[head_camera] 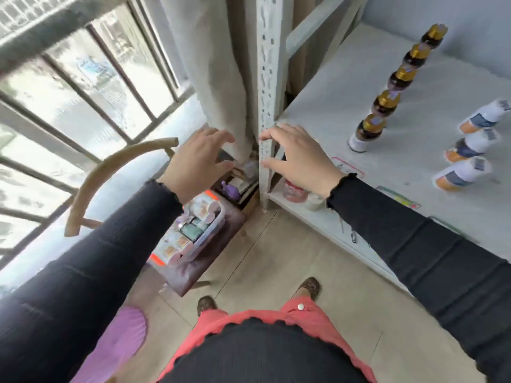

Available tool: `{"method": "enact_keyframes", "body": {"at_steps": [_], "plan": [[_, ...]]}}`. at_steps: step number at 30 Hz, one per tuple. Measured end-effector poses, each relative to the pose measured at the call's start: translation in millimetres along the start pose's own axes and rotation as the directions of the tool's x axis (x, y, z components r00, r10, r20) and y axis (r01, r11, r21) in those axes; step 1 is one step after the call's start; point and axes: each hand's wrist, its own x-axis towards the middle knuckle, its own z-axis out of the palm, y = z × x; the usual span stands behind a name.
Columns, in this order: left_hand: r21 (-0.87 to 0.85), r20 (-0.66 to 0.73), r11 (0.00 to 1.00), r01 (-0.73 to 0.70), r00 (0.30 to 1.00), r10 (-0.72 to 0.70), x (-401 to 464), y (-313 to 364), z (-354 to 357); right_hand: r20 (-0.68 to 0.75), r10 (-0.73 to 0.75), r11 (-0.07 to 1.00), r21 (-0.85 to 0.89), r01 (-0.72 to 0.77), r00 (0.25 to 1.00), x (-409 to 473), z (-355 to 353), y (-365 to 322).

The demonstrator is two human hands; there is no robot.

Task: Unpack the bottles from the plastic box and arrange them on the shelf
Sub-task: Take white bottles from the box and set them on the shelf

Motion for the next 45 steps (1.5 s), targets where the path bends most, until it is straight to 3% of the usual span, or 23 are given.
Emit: {"method": "enact_keyframes", "body": {"at_steps": [6, 12, 17, 22, 27, 37, 41, 45], "plan": [[-0.039, 0.062, 0.981, 0.192, 0.98, -0.189, -79, -143, 12, 0.171, 0.095, 0.992, 0.062, -0.107, 0.981, 44, 121, -81], [-0.118, 0.225, 0.929, 0.352, 0.92, -0.32, -118, -233, 56, 0.329, 0.278, 0.948, 0.059, -0.314, 0.902, 76, 217, -115], [-0.184, 0.361, 0.861, 0.473, 0.848, -0.389, -114, -269, 117, 0.405, 0.379, 0.889, 0.089, -0.449, 0.832, 99, 279, -122], [-0.264, 0.448, 0.778, 0.569, 0.787, -0.424, -85, -282, 178, 0.348, 0.433, 0.846, 0.162, -0.508, 0.832, 109, 311, -105], [-0.289, 0.485, 0.72, 0.63, 0.745, -0.458, -62, -278, 225, 0.265, 0.455, 0.844, 0.176, -0.507, 0.85, 105, 320, -76], [-0.317, 0.34, 0.729, 0.607, 0.79, -0.511, -72, -284, 233, 0.257, 0.408, 0.879, 0.148, -0.453, 0.876, 120, 345, -61], [-0.499, 0.203, 0.608, 0.618, 0.765, -0.611, -98, -297, 208, 0.243, 0.266, 0.962, -0.127, -0.241, 0.933, 152, 370, -68], [-0.645, 0.209, 0.481, 0.593, 0.743, -0.636, -120, -311, 194, 0.29, 0.235, 0.917, -0.384, -0.112, 0.928, 175, 399, -75]]}}
